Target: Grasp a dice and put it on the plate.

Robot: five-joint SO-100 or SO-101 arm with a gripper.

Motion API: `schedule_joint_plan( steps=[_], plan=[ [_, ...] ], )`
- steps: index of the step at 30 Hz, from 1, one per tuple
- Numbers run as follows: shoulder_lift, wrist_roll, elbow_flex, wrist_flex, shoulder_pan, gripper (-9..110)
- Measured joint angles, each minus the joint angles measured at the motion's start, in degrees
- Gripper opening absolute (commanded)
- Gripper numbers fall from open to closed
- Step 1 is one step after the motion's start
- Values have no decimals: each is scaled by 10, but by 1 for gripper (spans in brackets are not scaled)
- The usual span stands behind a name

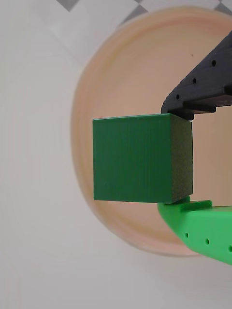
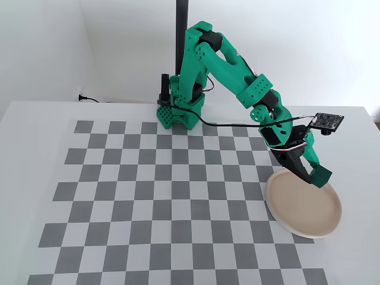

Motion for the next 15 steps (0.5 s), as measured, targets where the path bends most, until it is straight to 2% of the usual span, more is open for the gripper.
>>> schedule_joint_plan(
  steps=[15],
  plan=[
    [-100, 56, 6, -82, 34, -4]
  ],
)
